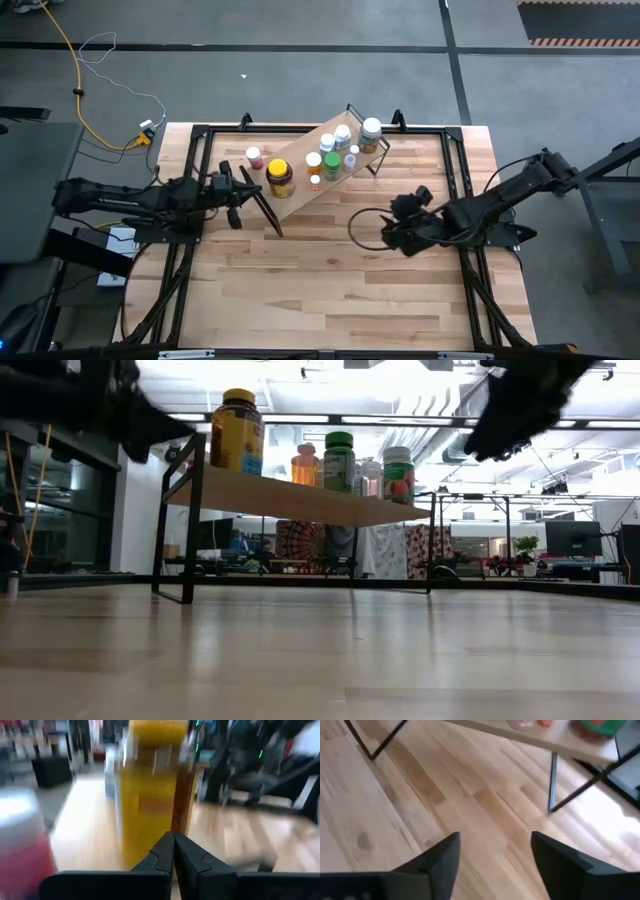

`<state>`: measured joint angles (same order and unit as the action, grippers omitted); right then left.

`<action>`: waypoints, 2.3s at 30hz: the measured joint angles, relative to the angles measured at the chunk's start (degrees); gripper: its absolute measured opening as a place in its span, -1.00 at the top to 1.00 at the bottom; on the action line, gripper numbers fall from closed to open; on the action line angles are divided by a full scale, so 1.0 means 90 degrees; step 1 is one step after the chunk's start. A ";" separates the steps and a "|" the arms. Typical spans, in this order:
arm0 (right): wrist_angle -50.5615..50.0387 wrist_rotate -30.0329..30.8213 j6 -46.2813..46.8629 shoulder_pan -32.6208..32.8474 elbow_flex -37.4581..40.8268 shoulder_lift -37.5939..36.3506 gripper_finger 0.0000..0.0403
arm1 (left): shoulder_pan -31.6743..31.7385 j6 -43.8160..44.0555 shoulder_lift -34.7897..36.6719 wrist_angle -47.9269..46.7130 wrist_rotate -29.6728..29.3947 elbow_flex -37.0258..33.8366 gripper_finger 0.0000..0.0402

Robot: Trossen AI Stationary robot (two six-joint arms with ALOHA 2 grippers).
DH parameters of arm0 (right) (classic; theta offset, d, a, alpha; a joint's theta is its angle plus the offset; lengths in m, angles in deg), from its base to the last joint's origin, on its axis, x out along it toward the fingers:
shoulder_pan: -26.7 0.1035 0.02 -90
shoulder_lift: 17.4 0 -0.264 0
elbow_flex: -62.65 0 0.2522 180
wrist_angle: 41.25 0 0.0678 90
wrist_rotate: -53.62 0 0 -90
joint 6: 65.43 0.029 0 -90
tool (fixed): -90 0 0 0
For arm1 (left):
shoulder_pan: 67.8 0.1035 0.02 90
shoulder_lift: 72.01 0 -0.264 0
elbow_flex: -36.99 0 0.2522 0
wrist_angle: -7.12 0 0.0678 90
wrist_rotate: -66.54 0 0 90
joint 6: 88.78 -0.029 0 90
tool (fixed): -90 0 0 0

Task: Pick and place medicine bottles onto shelf by color
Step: Return to Home Position

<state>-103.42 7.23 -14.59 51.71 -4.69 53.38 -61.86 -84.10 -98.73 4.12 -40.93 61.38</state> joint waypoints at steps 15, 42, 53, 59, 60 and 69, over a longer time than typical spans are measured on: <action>0.2076 -0.0597 -0.0866 0.0188 0.1402 -0.1414 0.91 | -0.0825 -0.0040 0.0604 -0.0602 0.0762 -0.0264 1.00; 0.2339 -0.1196 -0.1987 0.0188 0.1682 -0.2184 1.00 | -0.0208 0.0096 0.2366 -0.0975 0.1963 -0.1102 1.00; 0.5982 -0.2581 -0.4158 -0.0343 0.3377 -0.3467 1.00 | -0.0206 0.0079 0.2365 -0.1078 0.2037 -0.1102 1.00; 0.6321 -0.3872 -0.4789 -0.1978 0.3975 -0.4550 1.00 | -0.0206 0.0079 0.2365 -0.1076 0.2037 -0.1102 1.00; 0.6247 -0.4134 -0.4827 -0.2273 0.4006 -0.4733 1.00 | -0.0206 0.0079 0.2365 -0.1076 0.2037 -0.1102 1.00; 0.6331 -0.4962 -0.4506 -0.3102 0.5259 -0.6516 1.00 | -0.0206 0.0079 0.2363 -0.1076 0.2037 -0.1102 1.00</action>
<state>-46.45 -37.43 -55.15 23.79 42.64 -5.27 -63.72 -83.39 -77.46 -5.56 -22.60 51.47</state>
